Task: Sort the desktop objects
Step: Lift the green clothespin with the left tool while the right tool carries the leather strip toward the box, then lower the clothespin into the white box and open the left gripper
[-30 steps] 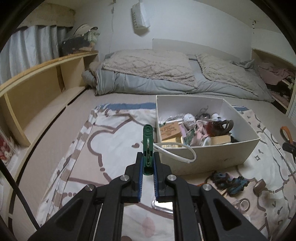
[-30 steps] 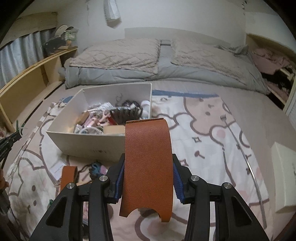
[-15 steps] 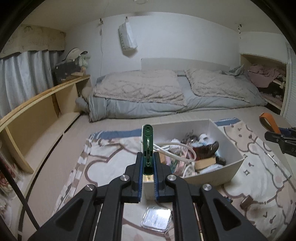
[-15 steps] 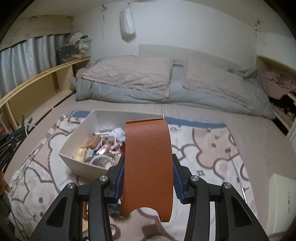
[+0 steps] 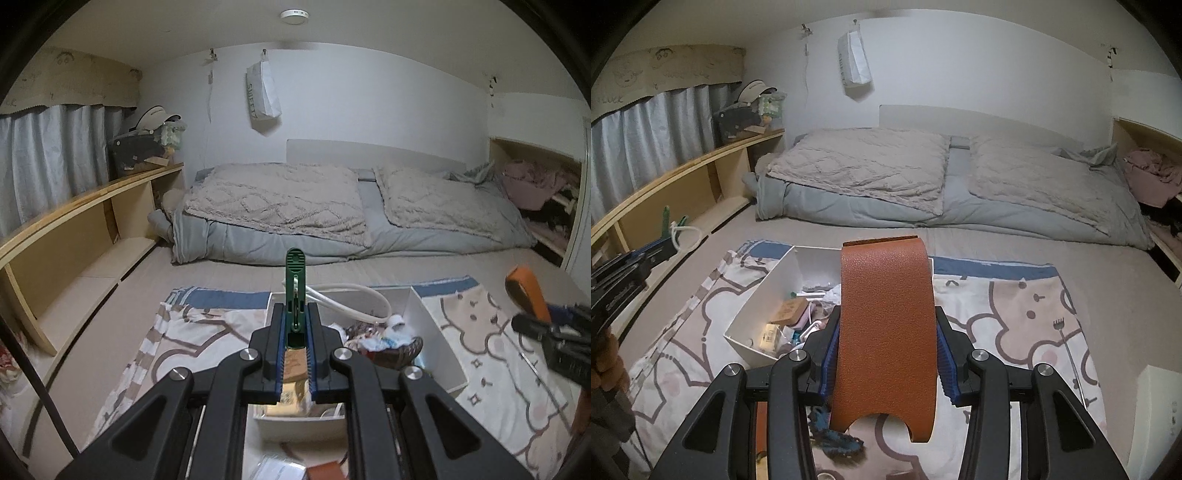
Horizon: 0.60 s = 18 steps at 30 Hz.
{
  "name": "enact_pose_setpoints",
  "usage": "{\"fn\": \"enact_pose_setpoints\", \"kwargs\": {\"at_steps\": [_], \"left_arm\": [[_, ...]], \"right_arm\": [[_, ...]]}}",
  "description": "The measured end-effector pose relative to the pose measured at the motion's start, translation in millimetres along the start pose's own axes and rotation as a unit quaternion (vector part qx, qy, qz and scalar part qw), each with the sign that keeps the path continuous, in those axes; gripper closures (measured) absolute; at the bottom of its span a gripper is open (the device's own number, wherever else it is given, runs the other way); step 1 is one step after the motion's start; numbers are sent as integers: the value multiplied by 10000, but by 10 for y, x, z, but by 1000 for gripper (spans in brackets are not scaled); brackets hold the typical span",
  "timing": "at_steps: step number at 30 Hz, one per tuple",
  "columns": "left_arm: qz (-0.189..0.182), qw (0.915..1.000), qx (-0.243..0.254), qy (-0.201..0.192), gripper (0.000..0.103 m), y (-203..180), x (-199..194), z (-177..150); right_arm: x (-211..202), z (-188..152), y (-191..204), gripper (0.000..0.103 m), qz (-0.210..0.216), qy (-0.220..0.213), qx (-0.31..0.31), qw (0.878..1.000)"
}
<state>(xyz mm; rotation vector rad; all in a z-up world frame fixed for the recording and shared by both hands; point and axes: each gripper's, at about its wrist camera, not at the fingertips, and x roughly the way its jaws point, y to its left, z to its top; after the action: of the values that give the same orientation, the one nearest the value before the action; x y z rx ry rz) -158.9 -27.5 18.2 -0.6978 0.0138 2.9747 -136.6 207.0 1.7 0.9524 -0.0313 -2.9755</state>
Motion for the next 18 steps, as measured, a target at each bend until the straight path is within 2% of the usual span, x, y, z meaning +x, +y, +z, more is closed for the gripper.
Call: {"fn": "enact_pose_setpoints", "kwargs": {"at_steps": [6, 18], "left_arm": [[-12, 9999, -135, 94, 93, -81, 260, -27], [-273, 9975, -181, 618, 93, -104, 833, -207]], "right_arm": [[123, 28, -12, 58, 27, 65, 39, 10000], [605, 67, 80, 58, 53, 342, 68, 9994]]}}
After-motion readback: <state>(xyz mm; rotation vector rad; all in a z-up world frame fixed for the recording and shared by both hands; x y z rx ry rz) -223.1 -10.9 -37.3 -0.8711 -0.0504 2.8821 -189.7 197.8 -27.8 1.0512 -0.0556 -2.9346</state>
